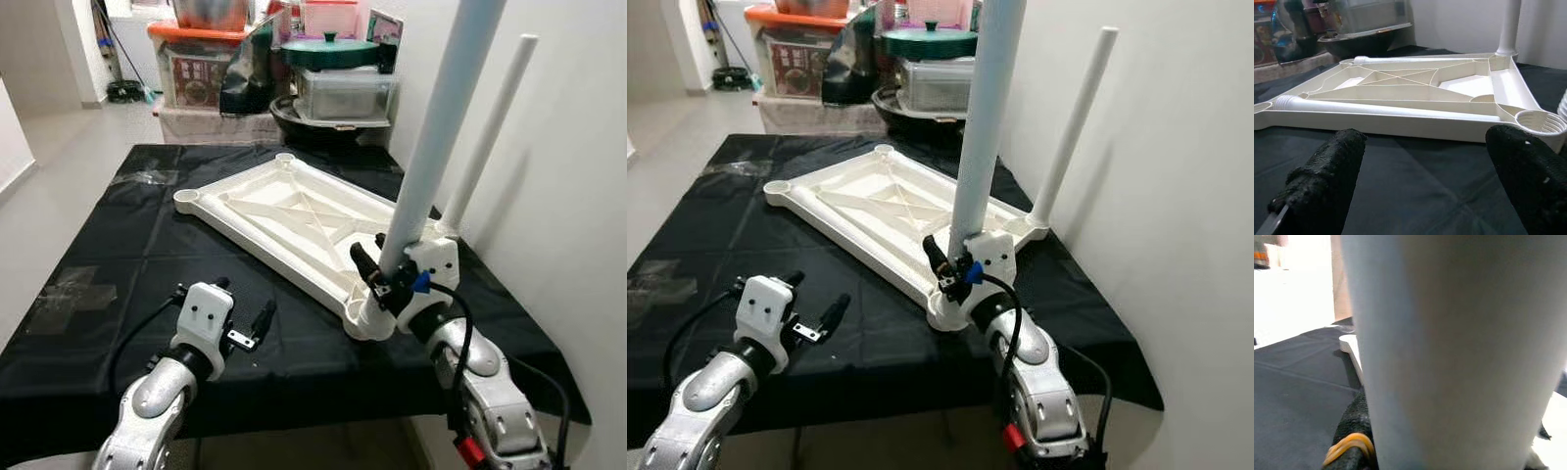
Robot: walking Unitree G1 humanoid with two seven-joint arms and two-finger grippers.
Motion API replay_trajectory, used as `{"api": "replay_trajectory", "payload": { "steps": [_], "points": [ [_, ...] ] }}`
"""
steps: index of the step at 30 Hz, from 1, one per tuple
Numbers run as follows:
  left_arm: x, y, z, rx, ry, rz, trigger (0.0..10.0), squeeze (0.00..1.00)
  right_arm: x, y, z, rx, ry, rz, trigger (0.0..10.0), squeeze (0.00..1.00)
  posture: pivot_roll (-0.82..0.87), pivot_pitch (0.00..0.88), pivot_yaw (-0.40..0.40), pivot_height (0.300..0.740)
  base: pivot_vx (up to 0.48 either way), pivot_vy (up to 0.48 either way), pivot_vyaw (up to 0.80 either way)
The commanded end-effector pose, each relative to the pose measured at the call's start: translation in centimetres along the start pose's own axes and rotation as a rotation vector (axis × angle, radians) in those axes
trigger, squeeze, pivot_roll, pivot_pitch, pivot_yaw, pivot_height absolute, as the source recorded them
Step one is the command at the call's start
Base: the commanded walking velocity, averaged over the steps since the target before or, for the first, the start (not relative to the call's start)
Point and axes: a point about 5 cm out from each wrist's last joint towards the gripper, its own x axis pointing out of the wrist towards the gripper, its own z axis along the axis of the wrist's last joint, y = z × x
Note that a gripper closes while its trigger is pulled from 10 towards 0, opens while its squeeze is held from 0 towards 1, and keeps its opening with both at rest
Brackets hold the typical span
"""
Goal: Building children table
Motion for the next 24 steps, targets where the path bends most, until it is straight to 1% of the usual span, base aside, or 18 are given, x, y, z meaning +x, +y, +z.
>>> {"api": "replay_trajectory", "payload": {
  "steps": [1, 11, 17, 22, 24],
  "points": [
    [-0.03, 0.42, -0.42, 0.0, 0.02, 0.014, 10.0, 0.0, 0.14, 0.34, 0.03, 0.002, -0.003, 0.002, 10.0, 0.0, 0.05, 0.0, -0.059, 0.74, 0.0, 0.0, 0.0],
    [0.31, 0.47, -0.13, -0.003, -0.015, 0.025, 10.0, 0.0, 0.17, 0.36, 0.07, -0.013, -0.007, -0.005, 10.0, 0.0, 0.05, 0.0, -0.056, 0.74, 0.0, 0.0, 0.0],
    [0.32, 0.5, -0.01, -0.008, -0.021, 0.027, 10.0, 0.0, 0.28, 0.28, -0.02, -0.007, -0.002, -0.01, 10.0, 0.0, 0.05, 0.0, -0.057, 0.74, 0.361, 0.0, 0.0],
    [0.26, 0.51, 0.06, -0.011, -0.025, 0.019, 10.0, 0.0, 0.47, 0.15, -0.06, 0.009, 0.004, -0.027, 10.0, 0.0, 0.05, 0.0, -0.054, 0.74, 0.48, 0.0, -0.8],
    [0.26, 0.46, 0.07, -0.013, -0.027, 0.013, 10.0, 0.0, 0.48, 0.15, -0.09, 0.008, 0.004, -0.035, 10.0, 0.0, 0.05, 0.0, -0.052, 0.74, 0.48, 0.0, 0.0]
  ]
}}
